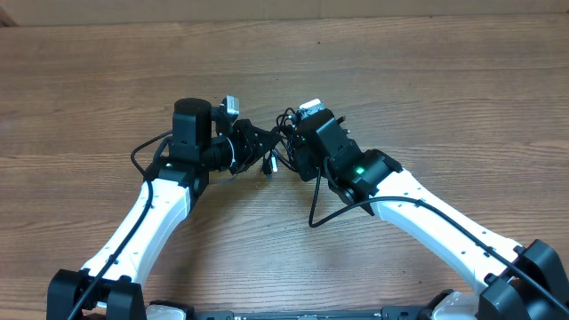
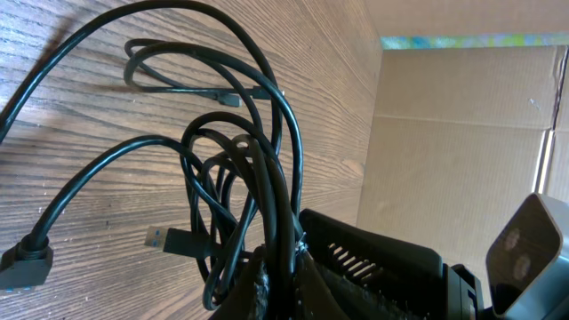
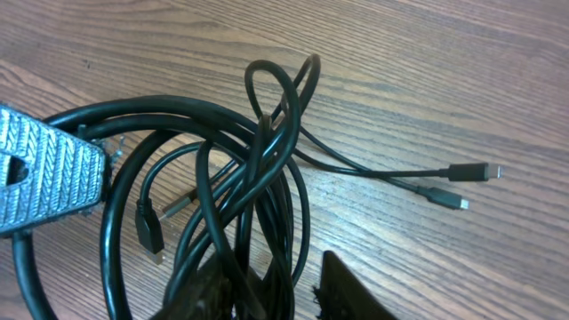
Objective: Untangle cables
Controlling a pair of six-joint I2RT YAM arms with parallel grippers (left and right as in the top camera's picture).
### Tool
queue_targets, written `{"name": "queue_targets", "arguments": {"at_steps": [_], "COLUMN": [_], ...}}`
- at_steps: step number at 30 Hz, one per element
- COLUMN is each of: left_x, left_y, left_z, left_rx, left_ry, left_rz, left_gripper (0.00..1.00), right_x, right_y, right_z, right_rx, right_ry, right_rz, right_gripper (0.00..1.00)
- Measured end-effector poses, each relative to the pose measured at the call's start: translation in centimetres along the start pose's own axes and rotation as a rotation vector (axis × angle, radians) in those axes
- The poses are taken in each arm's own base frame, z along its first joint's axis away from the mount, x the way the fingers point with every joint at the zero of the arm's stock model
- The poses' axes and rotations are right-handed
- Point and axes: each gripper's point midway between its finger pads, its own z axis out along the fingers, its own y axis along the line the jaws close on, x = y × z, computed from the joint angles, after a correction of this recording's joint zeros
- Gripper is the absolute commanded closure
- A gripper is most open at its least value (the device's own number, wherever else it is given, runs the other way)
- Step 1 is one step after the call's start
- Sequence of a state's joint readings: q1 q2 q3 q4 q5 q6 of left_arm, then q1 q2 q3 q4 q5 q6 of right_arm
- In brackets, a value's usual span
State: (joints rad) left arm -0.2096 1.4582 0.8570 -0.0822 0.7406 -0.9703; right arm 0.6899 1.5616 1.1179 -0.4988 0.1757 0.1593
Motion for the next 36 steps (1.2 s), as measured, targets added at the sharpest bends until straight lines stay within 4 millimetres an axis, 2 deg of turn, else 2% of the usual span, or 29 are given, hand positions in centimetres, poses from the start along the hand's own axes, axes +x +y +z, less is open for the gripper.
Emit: {"name": "queue_targets", "arguments": {"at_steps": [4,14,18,29,36], "left_x": [0.1,0.2,0.2,0.2,0.4], "left_y": [-0.1,-0.1,-0.1,-0.1,-0.3], "left_z": [0.0,0.0,0.0,0.0,0.0], "left_rx": [0.003,0.008,0.008,0.009,0.018], "left_ry": [0.006,0.012,0.012,0.012,0.024], "left_rz": [0.037,0.078,0.083,0.083,0.083], "left_gripper": [0.96,0.96,0.95,0.96,0.96], "right_x": [0.8,0.9,0.4,0.5,-0.2], "right_y": [-0.3,-0.1,0.2,0.7,-1.2], "right_z": [-0.1,-1.1,-2.1,-2.2,-1.0], "right_rx": [0.015,-0.006,-0.028,-0.061,0.061], "right_ry": [0.038,0.051,0.029,0.035,-0.001], "right_rz": [-0.007,-0.009,-0.005,-0.004,-0.004], "right_gripper": [0.67,0.66,0.65,0.65,0.65]}}
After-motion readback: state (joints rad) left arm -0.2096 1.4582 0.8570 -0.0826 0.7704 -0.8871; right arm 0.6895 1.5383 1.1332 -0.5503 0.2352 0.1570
